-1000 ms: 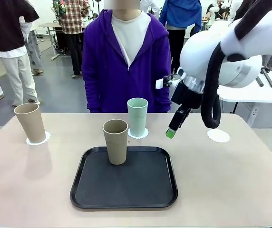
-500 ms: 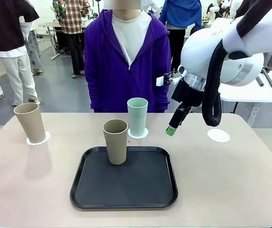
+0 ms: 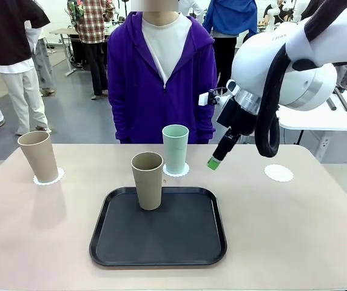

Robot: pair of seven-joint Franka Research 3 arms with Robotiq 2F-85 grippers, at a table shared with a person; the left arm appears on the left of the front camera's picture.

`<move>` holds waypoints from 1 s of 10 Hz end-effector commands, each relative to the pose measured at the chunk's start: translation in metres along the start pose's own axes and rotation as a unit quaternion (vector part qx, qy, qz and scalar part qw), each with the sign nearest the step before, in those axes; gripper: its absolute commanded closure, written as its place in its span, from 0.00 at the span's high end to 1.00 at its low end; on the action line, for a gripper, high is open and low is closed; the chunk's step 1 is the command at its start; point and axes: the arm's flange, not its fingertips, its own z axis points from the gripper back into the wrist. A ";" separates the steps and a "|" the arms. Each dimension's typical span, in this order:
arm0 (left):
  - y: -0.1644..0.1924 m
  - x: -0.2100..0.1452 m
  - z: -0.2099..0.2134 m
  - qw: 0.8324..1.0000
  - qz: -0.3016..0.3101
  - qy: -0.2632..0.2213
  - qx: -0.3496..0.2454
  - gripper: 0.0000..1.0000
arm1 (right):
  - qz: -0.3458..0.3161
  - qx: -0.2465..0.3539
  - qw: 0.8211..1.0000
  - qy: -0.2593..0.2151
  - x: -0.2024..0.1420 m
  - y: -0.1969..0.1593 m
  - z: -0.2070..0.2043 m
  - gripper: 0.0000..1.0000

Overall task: Place coasters on the table and set cups on them.
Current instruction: Take one Reusable plastic cup from the Flat Tray and place it on a coaster set by the human.

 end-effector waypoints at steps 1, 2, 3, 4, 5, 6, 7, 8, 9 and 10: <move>-0.002 -0.001 0.002 1.000 0.004 -0.003 0.001 1.00 | 0.084 0.068 0.984 -0.144 -0.014 -0.005 -0.017 1.00; -0.002 -0.001 0.002 1.000 0.004 -0.003 0.001 1.00 | 0.101 0.081 0.973 -0.189 -0.017 -0.008 -0.020 1.00; -0.002 -0.001 0.002 1.000 0.004 -0.003 0.001 1.00 | 0.132 0.092 0.959 -0.234 -0.023 -0.007 -0.023 1.00; -0.002 -0.001 0.002 1.000 0.004 -0.003 0.001 1.00 | 0.141 0.095 0.950 -0.261 -0.032 -0.006 -0.028 1.00; -0.002 -0.001 0.002 1.000 0.004 -0.003 0.001 1.00 | 0.152 0.098 0.943 -0.280 -0.039 -0.004 -0.035 1.00; -0.002 -0.001 0.002 1.000 0.004 -0.003 0.001 1.00 | 0.169 0.094 0.936 -0.296 -0.044 -0.003 -0.043 1.00; -0.002 -0.001 0.002 1.000 0.004 -0.003 0.001 1.00 | 0.179 0.088 0.934 -0.297 -0.052 -0.001 -0.057 1.00; -0.002 -0.001 0.002 1.000 0.004 -0.003 0.001 1.00 | 0.168 0.076 0.934 -0.306 -0.060 -0.002 -0.067 1.00; -0.002 -0.001 0.002 1.000 0.004 -0.003 0.001 1.00 | 0.154 0.064 0.937 -0.308 -0.065 -0.002 -0.079 1.00; -0.002 -0.001 0.002 1.000 0.004 -0.003 0.001 1.00 | 0.139 0.069 0.937 -0.313 -0.071 -0.003 -0.093 1.00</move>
